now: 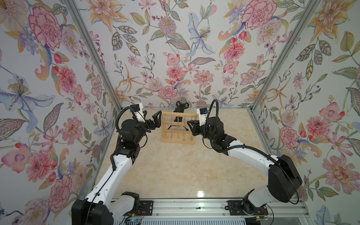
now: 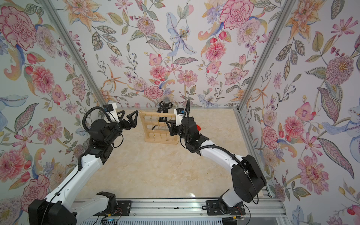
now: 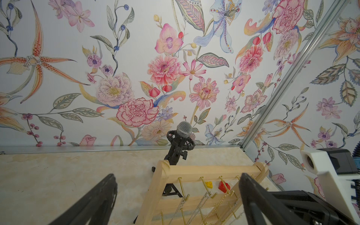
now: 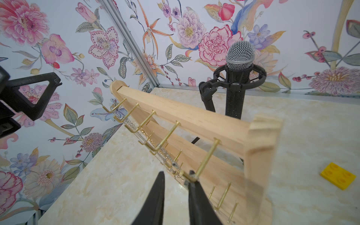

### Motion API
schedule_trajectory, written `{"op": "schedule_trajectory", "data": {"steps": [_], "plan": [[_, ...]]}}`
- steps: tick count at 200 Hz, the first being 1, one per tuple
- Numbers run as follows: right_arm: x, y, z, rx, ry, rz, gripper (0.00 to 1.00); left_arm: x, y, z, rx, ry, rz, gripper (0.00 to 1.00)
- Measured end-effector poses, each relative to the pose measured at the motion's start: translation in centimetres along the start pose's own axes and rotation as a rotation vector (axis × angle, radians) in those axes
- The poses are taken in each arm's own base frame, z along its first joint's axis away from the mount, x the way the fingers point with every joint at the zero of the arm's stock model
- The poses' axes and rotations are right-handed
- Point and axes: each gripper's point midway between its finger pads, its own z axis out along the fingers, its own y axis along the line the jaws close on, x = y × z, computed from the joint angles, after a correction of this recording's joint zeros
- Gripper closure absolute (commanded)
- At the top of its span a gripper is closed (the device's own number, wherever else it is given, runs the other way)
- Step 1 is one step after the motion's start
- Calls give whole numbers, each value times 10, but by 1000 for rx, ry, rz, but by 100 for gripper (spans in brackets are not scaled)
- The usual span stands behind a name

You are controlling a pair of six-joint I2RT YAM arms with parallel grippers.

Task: Take the necklace off the jewelry display stand
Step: Take off the necklace from the stand.

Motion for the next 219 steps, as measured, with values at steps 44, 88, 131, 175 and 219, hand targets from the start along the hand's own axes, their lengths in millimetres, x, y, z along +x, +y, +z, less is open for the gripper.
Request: {"op": "schedule_trajectory", "data": {"steps": [44, 88, 131, 175, 219], "plan": [[2, -7, 0, 38, 8, -5, 77, 0, 0, 0, 0, 0, 0, 1], [2, -10, 0, 58, 5, -10, 84, 0, 0, 0, 3, 1, 0, 1], [1, -12, 0, 68, 1, -13, 90, 0, -1, 0, 3, 1, 0, 1], [1, -13, 0, 72, -1, -18, 93, 0, -1, 0, 3, 1, 0, 1], [0, -10, -1, 62, -1, -20, 97, 0, -1, 0, 3, 1, 0, 1]]}}
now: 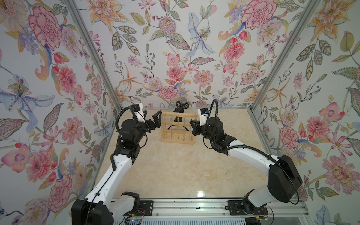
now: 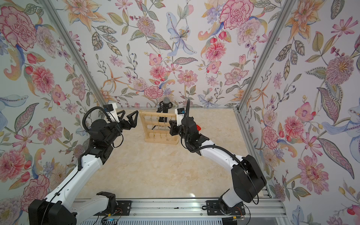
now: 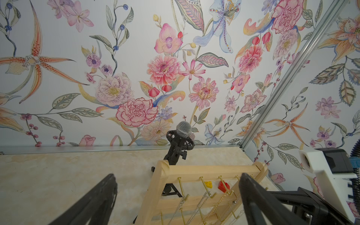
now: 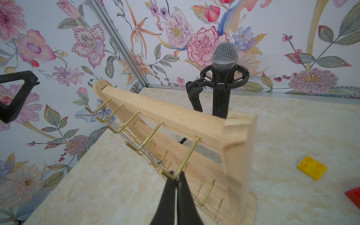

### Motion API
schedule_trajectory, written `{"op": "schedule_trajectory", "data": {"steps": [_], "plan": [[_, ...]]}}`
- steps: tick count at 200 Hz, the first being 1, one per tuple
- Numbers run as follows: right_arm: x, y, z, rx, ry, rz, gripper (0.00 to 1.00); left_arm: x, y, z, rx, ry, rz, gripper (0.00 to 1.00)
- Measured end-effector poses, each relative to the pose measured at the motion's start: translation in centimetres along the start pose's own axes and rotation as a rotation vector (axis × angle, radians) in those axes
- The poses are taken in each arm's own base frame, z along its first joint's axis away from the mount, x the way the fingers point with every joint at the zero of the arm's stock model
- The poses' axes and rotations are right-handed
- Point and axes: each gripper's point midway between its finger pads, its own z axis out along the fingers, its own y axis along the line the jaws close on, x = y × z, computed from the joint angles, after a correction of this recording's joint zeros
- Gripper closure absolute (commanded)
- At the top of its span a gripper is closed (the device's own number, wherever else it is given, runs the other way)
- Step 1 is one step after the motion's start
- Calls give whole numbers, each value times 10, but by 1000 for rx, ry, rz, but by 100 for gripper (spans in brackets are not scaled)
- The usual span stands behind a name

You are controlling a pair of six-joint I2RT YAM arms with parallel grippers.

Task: Take the necklace off the jewelry display stand
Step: Take off the necklace from the stand.

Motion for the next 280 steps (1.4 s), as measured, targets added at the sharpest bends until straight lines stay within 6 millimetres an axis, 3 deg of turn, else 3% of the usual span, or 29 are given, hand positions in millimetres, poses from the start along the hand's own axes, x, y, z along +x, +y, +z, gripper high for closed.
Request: {"op": "schedule_trajectory", "data": {"steps": [169, 280], "plan": [[-20, 19, -19, -101, -25, -1, 100, 0, -1, 0, 4, 1, 0, 1], [-50, 40, -52, -169, -82, -11, 100, -8, -4, -5, 10, -20, 5, 1]]}}
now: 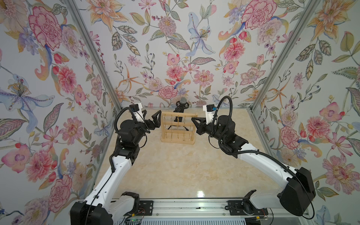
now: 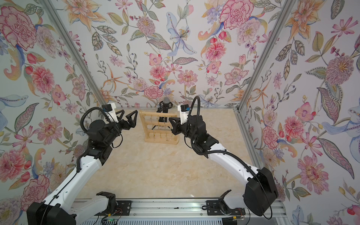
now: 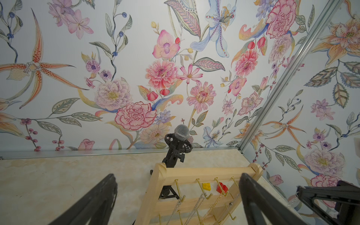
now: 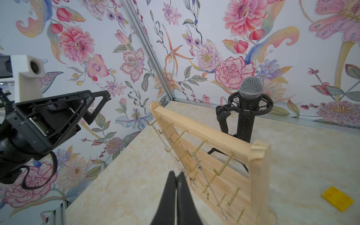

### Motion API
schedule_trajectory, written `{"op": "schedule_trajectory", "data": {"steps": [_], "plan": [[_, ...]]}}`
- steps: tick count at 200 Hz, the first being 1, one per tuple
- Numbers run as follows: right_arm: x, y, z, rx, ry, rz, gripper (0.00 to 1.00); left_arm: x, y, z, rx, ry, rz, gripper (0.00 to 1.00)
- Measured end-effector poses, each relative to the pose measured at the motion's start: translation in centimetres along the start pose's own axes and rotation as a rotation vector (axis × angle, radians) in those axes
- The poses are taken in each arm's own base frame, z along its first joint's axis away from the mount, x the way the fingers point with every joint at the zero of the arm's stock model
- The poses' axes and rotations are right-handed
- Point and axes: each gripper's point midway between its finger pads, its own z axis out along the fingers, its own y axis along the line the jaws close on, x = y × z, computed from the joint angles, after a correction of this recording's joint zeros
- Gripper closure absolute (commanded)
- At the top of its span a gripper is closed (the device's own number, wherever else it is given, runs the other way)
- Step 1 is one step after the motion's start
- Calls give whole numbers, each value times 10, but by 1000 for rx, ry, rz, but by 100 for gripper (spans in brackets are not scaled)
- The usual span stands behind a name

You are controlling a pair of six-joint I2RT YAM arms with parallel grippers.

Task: Take the necklace off the jewelry display stand
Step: Take off the necklace from the stand, then place the necklace at the center of the board.

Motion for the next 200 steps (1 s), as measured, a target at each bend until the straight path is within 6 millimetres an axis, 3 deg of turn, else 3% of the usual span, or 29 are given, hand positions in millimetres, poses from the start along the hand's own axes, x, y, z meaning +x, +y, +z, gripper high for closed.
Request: {"op": "schedule_trajectory", "data": {"steps": [69, 138, 162, 200], "plan": [[-18, 18, -32, -48, -7, -4, 100, -2, -5, -1, 25, -2, 4, 1], [-20, -1, -76, -17, 34, 29, 100, -12, -24, -3, 123, -35, 18, 1], [-14, -9, -89, -3, 61, 49, 100, -12, -40, -4, 183, -36, 30, 1], [-5, -17, -106, 17, 98, 79, 100, 1, -84, -9, 343, -2, 71, 1]]}}
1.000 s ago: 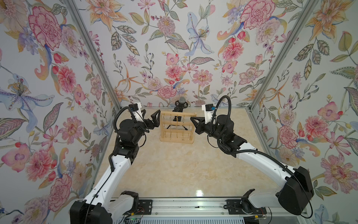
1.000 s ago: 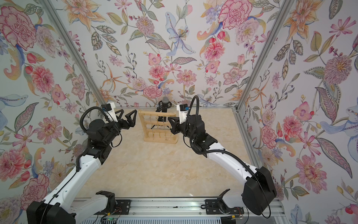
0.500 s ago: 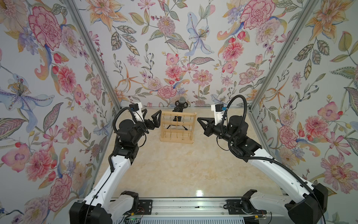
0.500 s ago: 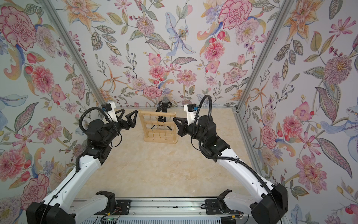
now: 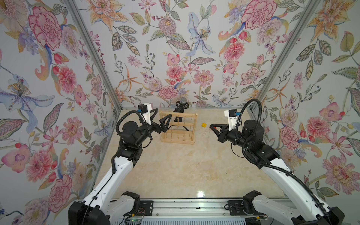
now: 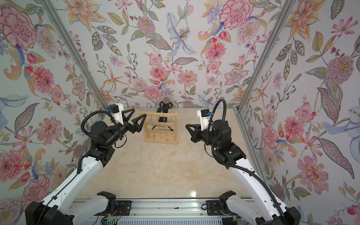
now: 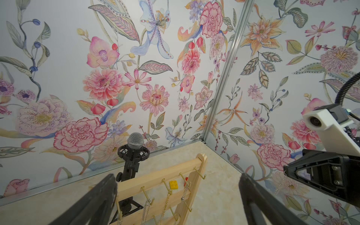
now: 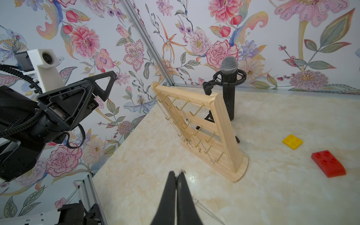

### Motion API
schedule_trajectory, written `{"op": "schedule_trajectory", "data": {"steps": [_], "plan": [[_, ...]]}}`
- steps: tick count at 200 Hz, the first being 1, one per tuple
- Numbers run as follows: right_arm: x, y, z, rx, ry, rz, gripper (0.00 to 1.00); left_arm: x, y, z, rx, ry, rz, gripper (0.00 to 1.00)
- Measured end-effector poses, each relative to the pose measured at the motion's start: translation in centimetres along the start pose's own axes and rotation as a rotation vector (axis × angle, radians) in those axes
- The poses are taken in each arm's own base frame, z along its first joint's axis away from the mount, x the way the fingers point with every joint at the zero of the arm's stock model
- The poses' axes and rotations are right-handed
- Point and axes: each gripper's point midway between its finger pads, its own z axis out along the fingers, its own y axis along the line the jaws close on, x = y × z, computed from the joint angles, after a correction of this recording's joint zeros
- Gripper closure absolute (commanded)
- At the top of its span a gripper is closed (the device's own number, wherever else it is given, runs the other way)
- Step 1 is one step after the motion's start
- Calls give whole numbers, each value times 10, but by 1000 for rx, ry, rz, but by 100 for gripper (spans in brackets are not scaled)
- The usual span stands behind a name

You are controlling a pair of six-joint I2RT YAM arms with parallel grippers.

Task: Take the necklace off the jewelry display stand
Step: Place the necklace at the center of the board.

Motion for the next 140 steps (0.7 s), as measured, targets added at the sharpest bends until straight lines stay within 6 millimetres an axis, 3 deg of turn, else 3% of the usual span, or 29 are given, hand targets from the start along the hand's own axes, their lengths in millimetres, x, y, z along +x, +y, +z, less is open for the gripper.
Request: {"op": "schedule_trajectory", "data": {"steps": [106, 140], "plan": [[14, 11, -22, -56, 67, 69, 100, 57, -142, 24, 494, 167, 84, 2], [19, 18, -29, -83, 79, 81, 100, 85, -176, 30, 564, 221, 72, 4]]}}
